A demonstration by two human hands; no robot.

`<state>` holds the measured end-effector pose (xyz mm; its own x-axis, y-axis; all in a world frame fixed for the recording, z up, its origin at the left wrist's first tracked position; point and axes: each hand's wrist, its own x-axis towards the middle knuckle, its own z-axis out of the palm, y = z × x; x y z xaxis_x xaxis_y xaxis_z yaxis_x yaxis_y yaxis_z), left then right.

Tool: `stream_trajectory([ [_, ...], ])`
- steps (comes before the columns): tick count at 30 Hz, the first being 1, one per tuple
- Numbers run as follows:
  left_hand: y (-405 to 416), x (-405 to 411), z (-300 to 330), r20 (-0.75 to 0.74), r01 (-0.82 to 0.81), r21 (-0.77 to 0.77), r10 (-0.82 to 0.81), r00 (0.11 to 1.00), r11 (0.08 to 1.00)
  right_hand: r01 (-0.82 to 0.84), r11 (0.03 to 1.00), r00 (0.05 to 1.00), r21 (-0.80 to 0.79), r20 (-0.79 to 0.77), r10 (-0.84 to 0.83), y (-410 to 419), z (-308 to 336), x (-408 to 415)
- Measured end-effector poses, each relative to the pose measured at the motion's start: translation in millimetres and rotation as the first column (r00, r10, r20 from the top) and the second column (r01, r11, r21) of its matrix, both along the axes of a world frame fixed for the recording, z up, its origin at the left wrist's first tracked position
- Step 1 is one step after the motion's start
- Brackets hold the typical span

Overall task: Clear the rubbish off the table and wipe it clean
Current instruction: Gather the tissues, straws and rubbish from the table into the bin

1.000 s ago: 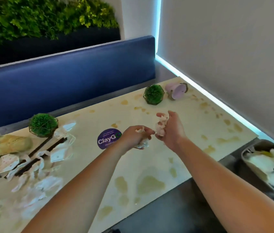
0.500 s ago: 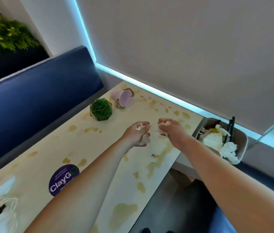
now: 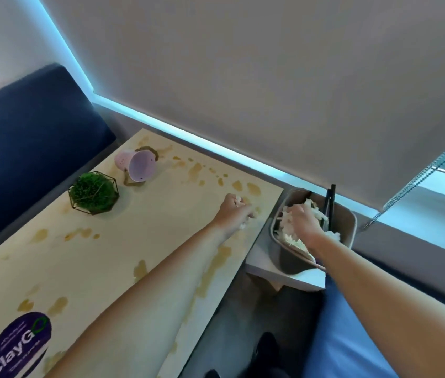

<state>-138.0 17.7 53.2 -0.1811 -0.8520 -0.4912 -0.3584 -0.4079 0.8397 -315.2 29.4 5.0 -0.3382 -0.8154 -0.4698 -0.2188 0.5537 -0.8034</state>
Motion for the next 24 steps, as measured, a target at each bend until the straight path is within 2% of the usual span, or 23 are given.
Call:
stream_trajectory([
  [2,-5,-24,-3,0.018,0.026,0.001,-0.026,1.000,1.000,-0.084,0.996,0.990,0.031,-0.109,0.087,-2,-8,-19],
  [5,-12,-59,-11,0.040,0.071,-0.010,-0.070,0.997,0.997,-0.238,0.969,0.922,0.066,-0.297,0.247,-3,-26,-49],
  [8,-22,-79,-26,0.088,0.092,0.009,-0.093,0.992,0.996,-0.341,0.936,0.865,0.083,-0.362,0.347,-4,-41,-70],
  [11,-25,-90,-43,0.206,0.151,0.082,-0.165,0.965,0.985,-0.418,0.889,0.725,0.186,-0.522,0.450,-1,-44,-81],
  [12,-24,-92,-48,0.237,0.169,0.096,-0.187,0.953,0.981,-0.428,0.889,0.712,0.161,-0.546,0.442,1,-43,-82],
  [15,-22,-103,-58,0.277,0.153,0.069,-0.167,0.946,0.986,-0.538,0.840,0.774,-0.073,-0.438,0.457,5,-38,-83],
  [18,-23,-112,-69,0.204,0.120,0.082,-0.134,0.970,0.989,-0.591,0.775,0.798,-0.226,-0.306,0.519,7,-34,-77],
  [22,-20,-120,-79,-0.100,0.057,0.185,-0.039,0.994,0.981,-0.494,0.846,0.860,-0.199,-0.256,0.442,4,-44,-79],
  [24,-20,-121,-89,-0.059,-0.011,0.206,0.024,0.998,0.978,-0.482,0.859,0.832,-0.175,-0.398,0.386,8,-53,-86],
])
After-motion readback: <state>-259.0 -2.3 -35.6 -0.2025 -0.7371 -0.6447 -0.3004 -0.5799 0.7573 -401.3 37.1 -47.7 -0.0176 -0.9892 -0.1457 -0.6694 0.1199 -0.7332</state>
